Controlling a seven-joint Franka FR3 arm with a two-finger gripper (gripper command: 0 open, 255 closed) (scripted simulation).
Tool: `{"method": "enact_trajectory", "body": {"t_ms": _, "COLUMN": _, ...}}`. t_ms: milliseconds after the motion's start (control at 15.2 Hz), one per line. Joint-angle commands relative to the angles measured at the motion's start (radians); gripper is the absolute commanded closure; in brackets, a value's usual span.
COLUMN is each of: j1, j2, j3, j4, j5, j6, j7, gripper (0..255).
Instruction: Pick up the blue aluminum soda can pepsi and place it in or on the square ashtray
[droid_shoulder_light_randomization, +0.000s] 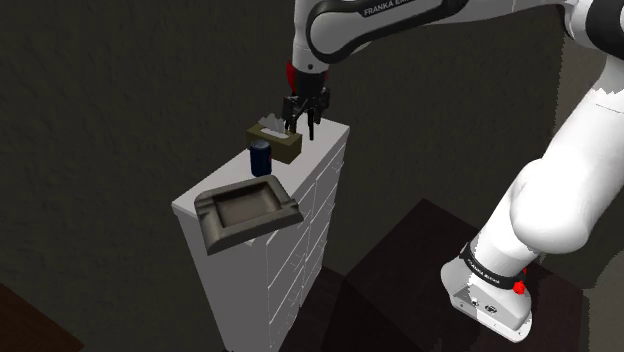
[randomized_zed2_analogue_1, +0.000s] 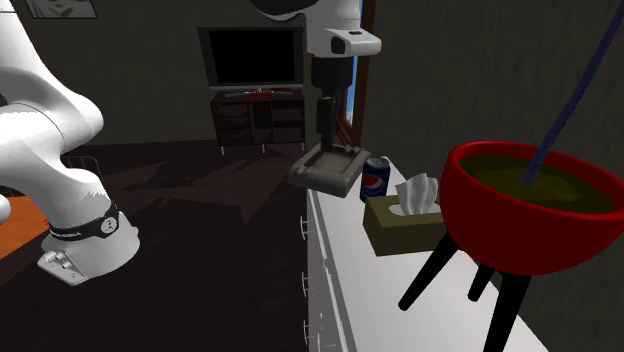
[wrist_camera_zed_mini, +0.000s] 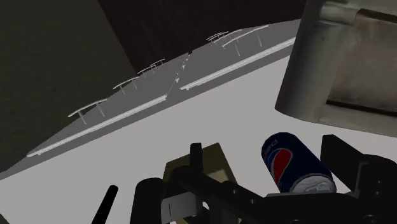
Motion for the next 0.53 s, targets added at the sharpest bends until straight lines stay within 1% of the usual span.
{"method": "enact_trajectory", "body": {"t_ms": 0, "j1": 0.009, "j2": 0.078, "j3": 0.008, "j4": 0.061, "j5": -0.006, "j6": 0.013, "j7": 0.014, "gripper": 0}}
{"method": "enact_trajectory", "body": {"t_ms": 462, "j1": 0.058, "j2": 0.348, "j3": 0.028, "j4": 0.331, "j5": -0.035, "j6": 0.002, "j7": 0.066, "gripper": 0}}
